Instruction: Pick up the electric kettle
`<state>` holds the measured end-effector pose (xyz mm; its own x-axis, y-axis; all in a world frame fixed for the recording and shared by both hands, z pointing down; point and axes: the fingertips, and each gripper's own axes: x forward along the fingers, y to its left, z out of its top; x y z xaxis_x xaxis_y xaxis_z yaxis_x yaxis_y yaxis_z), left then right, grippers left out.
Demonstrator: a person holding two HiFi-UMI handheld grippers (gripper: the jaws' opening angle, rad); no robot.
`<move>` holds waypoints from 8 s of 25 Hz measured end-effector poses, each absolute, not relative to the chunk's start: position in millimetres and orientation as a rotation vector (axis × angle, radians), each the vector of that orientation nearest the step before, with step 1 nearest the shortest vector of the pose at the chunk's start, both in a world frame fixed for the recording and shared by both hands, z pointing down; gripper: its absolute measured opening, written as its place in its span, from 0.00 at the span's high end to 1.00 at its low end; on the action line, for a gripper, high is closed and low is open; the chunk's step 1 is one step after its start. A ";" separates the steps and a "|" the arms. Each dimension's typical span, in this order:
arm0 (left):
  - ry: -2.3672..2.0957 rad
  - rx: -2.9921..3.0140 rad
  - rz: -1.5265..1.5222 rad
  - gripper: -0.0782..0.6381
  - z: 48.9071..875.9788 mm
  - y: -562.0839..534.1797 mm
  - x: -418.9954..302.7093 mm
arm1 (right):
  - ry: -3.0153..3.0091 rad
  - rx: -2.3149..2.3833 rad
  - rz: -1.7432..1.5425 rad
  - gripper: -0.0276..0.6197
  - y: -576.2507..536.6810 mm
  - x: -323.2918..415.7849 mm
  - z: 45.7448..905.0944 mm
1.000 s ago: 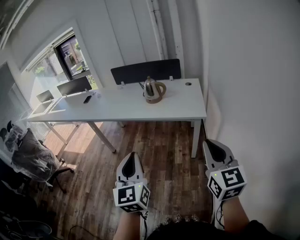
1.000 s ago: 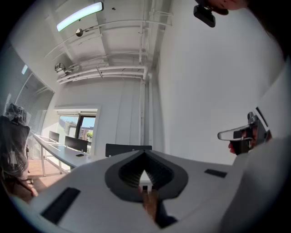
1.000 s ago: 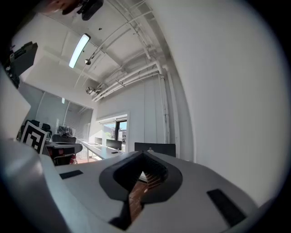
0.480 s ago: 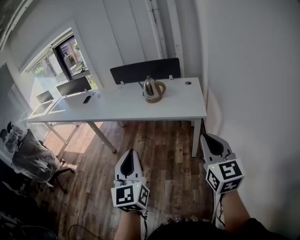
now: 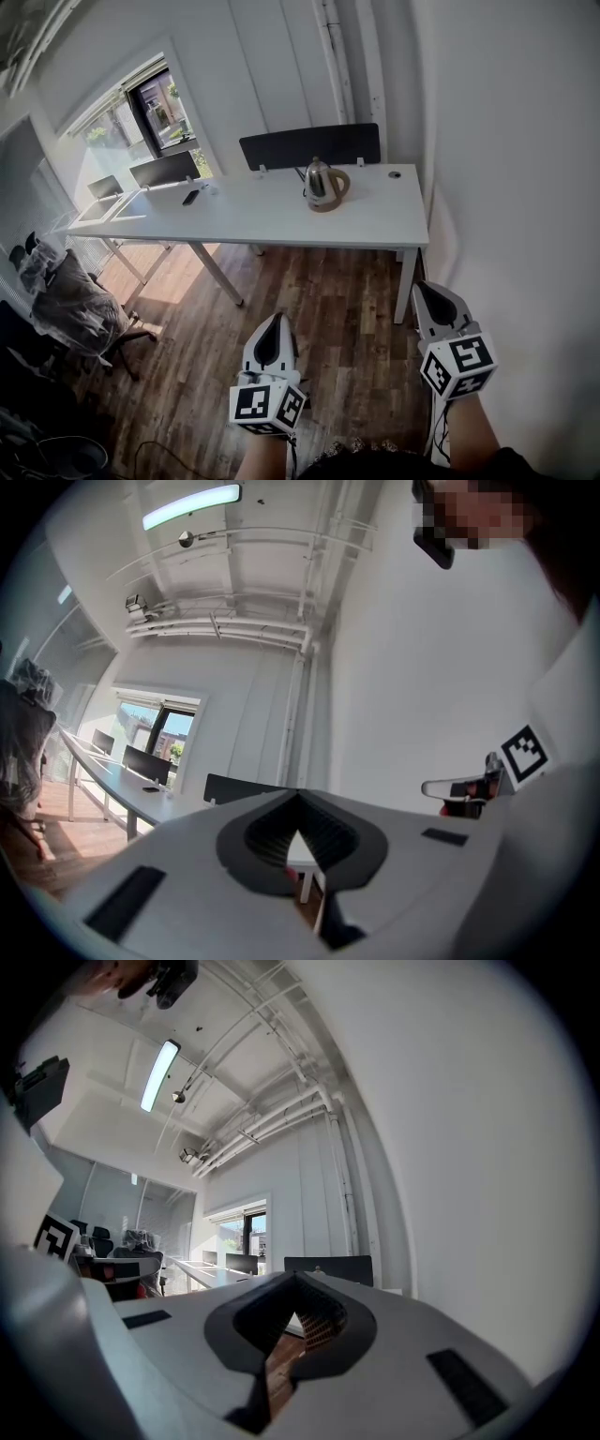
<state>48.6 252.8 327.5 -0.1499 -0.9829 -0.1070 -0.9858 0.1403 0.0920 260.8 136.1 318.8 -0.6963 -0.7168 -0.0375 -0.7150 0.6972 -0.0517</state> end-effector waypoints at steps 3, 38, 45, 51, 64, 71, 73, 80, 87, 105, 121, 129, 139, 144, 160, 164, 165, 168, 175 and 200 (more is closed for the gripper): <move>2.331 -2.050 0.274 0.89 324.5 251.2 51.0 | 2.844 -1.181 -0.057 0.95 131.5 260.2 319.4; 2.279 -2.140 0.199 0.89 330.5 97.1 -108.5 | 2.783 -1.286 -0.081 0.95 -11.3 117.6 327.3; 2.245 -2.212 0.200 0.89 337.0 63.0 -135.5 | 2.759 -1.355 -0.083 0.95 -38.5 91.0 327.1; 2.226 -2.246 0.208 0.89 338.1 34.6 -151.2 | 2.749 -1.405 -0.097 0.95 -64.3 77.8 331.3; 2.286 -2.200 0.226 0.89 343.5 -24.2 -180.0 | 2.782 -1.380 -0.117 0.95 -132.8 52.1 337.3; 2.329 -2.133 0.219 0.89 343.5 -72.8 -195.7 | 2.825 -1.306 -0.130 0.95 -194.3 32.3 346.3; 2.342 -2.125 0.218 0.89 346.1 -85.8 -198.5 | 2.833 -1.291 -0.131 0.95 -209.2 28.1 347.2; 2.354 -2.125 0.214 0.89 351.5 -123.1 -196.3 | 2.835 -1.287 -0.154 0.95 -250.7 26.2 352.0; 2.364 -2.130 0.199 0.89 357.4 -144.8 -198.4 | 2.839 -1.289 -0.196 0.95 -276.8 22.8 363.2; 2.306 -2.223 0.199 0.89 357.5 -242.5 -257.1 | 2.802 -1.390 -0.249 0.95 -352.0 -31.7 376.2; 2.199 -2.410 0.187 0.89 370.7 -326.1 -293.6 | 2.805 -1.569 -0.319 0.95 -415.4 -68.6 415.8; 2.164 -2.513 0.167 0.89 384.8 -350.1 -295.4 | 2.902 -1.639 -0.346 0.79 -434.1 -86.5 455.2; 2.194 -2.518 0.138 0.89 396.0 -359.1 -308.8 | 2.889 -1.889 -0.411 0.64 -456.5 -83.1 507.5; 2.196 -2.513 0.115 0.89 398.8 -364.4 -314.9 | 2.870 -1.959 -0.424 0.64 -471.3 -89.8 523.6; 2.195 -2.511 0.077 0.89 402.1 -383.7 -324.3 | 2.720 -2.096 -0.289 0.64 -517.4 -91.2 533.7; 2.192 -2.514 0.062 0.89 404.7 -384.6 -326.0 | 2.709 -2.069 -0.287 0.71 -522.8 -96.0 531.9; 2.191 -2.514 0.061 0.89 405.0 -384.4 -326.1 | 2.703 -2.054 -0.303 0.75 -523.0 -97.8 532.2; 2.197 -2.515 0.060 0.89 406.2 -382.1 -326.5 | 2.692 -2.031 -0.337 0.82 -522.2 -99.1 533.2; 2.226 -2.506 0.072 0.89 409.3 -373.1 -333.9 | 2.712 -2.017 -0.348 0.84 -519.8 -98.5 532.7; 2.183 -2.536 0.142 0.89 398.1 -363.4 -322.9 | 2.610 -1.842 -0.360 0.85 -486.8 -63.0 422.0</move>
<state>-322.9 -363.4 398.1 0.1558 -0.9853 0.0706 -0.9677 -0.1379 0.2109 -63.0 -486.8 422.0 -0.3416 -0.9210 0.1874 -0.9373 0.3192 -0.1400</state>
